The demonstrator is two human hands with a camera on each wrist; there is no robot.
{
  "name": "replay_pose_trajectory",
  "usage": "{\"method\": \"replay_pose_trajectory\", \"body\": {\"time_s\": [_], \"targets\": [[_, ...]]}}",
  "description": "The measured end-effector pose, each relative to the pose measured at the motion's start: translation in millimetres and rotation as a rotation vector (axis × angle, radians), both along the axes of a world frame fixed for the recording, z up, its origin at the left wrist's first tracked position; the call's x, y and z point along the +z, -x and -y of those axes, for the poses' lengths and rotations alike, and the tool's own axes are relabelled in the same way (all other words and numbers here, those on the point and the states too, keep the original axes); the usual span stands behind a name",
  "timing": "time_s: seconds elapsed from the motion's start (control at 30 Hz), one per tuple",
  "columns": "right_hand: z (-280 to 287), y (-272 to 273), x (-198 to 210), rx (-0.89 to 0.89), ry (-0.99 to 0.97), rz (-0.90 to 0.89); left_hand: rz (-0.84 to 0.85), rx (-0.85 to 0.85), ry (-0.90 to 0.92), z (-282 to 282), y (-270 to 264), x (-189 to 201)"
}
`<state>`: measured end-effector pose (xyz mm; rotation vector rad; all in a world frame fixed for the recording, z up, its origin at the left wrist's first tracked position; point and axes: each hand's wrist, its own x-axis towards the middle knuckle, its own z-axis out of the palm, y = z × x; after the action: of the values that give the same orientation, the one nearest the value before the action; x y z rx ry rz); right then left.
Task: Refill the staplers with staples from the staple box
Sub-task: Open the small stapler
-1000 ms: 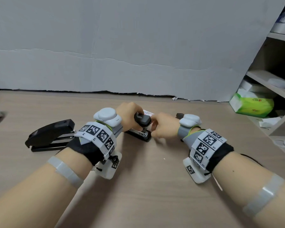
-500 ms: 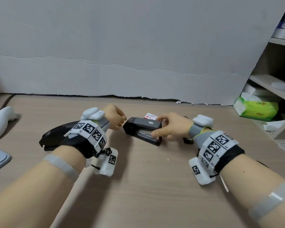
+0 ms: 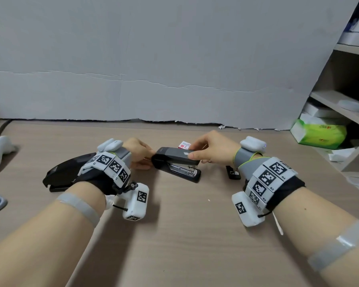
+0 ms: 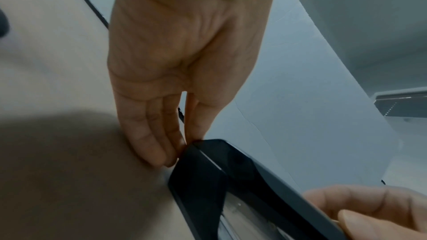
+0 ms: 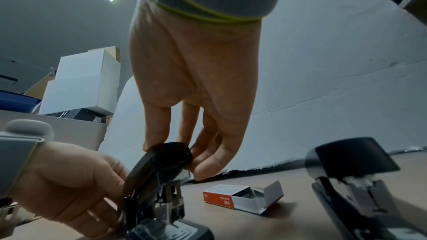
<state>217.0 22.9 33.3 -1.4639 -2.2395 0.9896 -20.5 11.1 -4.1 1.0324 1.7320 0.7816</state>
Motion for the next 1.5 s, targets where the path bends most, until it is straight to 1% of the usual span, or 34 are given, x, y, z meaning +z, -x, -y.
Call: {"method": "replay_pose_trajectory", "body": {"time_s": [0.07,0.1,0.13,0.2,0.23,0.27,0.33,0.4,0.5,0.63,0.7,0.83,0.9,1.07,1.13,1.23,1.27,1.4,1.5], "targets": [[-0.3,0.1,-1.7,0.000,0.004,-0.016,-0.134,-0.038,-0.125,-2.3,-5.2,3.8],[-1.1,0.8,-2.6,-0.002,0.001,-0.028,-0.198,-0.115,-0.207,-3.0,-9.7,8.3],[-1.1,1.6,-2.8,-0.006,-0.003,-0.044,-0.250,-0.243,-0.262,-1.4,-16.1,14.4],[-0.9,2.8,-3.1,0.000,-0.025,-0.062,-0.325,-0.501,-0.276,4.0,-31.0,24.0],[-2.0,2.3,-4.5,0.013,-0.020,-0.051,-0.362,-0.575,-0.264,5.6,-37.8,26.0],[-3.0,0.1,-7.0,0.027,0.004,-0.024,-0.420,-0.614,-0.266,5.9,-42.8,25.6],[-1.8,-5.1,-14.9,0.059,0.105,0.031,-0.530,-0.634,-0.306,5.4,-48.8,21.5],[-1.6,-8.7,-26.0,0.056,0.143,0.124,-0.567,-0.636,-0.341,2.0,-47.8,14.7],[-2.8,-7.2,-36.6,0.010,0.069,0.250,-0.550,-0.622,-0.345,-0.4,-43.3,10.8],[-2.3,-1.1,-39.6,0.011,0.038,0.281,-0.501,-0.638,-0.395,0.3,-38.6,10.0],[-2.5,-0.3,-38.3,0.008,0.032,0.305,-0.398,-0.601,-0.420,0.0,-31.9,9.9],[-5.4,1.3,-38.1,-0.006,0.059,0.297,-0.019,-0.477,-0.424,5.1,-15.1,10.3],[-5.5,2.5,-38.9,-0.010,0.064,0.290,0.068,-0.418,-0.439,8.3,-12.4,9.5],[-4.4,3.8,-39.7,-0.039,0.090,0.241,0.059,-0.277,-0.555,11.7,-22.1,6.8],[-4.3,4.0,-40.0,-0.046,0.099,0.240,0.100,-0.217,-0.618,12.8,-22.3,3.7],[-5.1,3.6,-40.7,-0.058,0.108,0.234,0.190,-0.038,-0.694,11.3,-16.9,-1.4],[-5.2,3.7,-41.0,-0.061,0.108,0.235,0.187,0.024,-0.714,10.0,-15.1,-2.8],[-3.9,4.8,-42.2,-0.064,0.092,0.258,-0.026,0.206,-0.730,3.6,-14.8,-5.5],[-0.9,6.5,-41.5,-0.063,0.090,0.262,-0.114,0.345,-0.692,-1.5,-16.9,-2.8]]}}
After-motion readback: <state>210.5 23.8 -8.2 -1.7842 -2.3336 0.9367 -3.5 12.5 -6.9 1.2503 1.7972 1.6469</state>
